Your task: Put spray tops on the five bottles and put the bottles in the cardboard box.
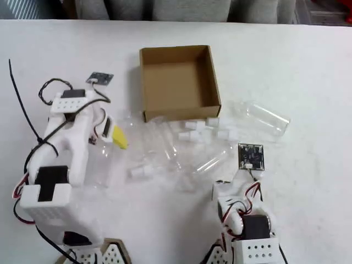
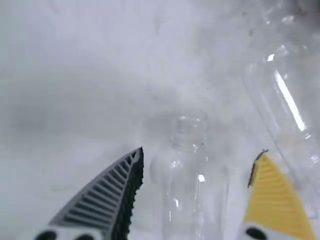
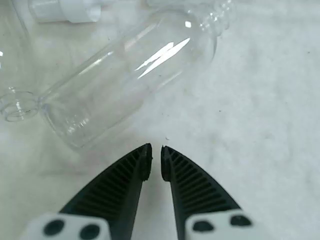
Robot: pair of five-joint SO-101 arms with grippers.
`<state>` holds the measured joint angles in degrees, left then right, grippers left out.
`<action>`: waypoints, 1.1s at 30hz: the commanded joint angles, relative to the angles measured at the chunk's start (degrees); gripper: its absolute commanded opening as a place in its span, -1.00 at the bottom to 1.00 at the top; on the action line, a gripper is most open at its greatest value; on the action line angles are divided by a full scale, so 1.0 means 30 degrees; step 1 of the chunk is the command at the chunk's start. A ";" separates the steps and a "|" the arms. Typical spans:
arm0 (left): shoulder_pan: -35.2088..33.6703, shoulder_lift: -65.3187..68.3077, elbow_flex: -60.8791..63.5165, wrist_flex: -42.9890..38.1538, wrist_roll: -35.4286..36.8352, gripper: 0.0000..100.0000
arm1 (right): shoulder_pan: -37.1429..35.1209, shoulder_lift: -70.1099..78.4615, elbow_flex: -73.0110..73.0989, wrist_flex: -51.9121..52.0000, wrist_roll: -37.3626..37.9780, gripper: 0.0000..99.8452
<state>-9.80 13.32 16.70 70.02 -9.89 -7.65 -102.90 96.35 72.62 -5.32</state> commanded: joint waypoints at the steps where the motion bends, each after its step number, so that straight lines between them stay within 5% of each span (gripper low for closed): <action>1: 0.0249 -0.0337 0.0147 0.0059 0.0029 -0.34 | 0.0103 -0.0103 0.0176 0.0073 -0.0029 -0.97; 22: 0.0864 -0.0220 0.2344 -0.2403 0.0029 -0.36 | 0.0132 -0.0103 0.0176 0.0073 -0.0059 -0.97; 29: 0.0923 -0.0190 0.2256 -0.2637 -0.0147 -0.97 | 0.0161 -0.0103 0.0176 0.0073 -0.0059 -0.97; 33: 0.0718 -0.0220 0.2286 -0.2725 0.0029 -0.93 | 0.0161 -0.0103 0.0176 0.0073 -0.0059 -0.97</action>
<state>-7.34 13.23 24.09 63.52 -9.89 -7.65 -102.90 96.35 72.62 -5.32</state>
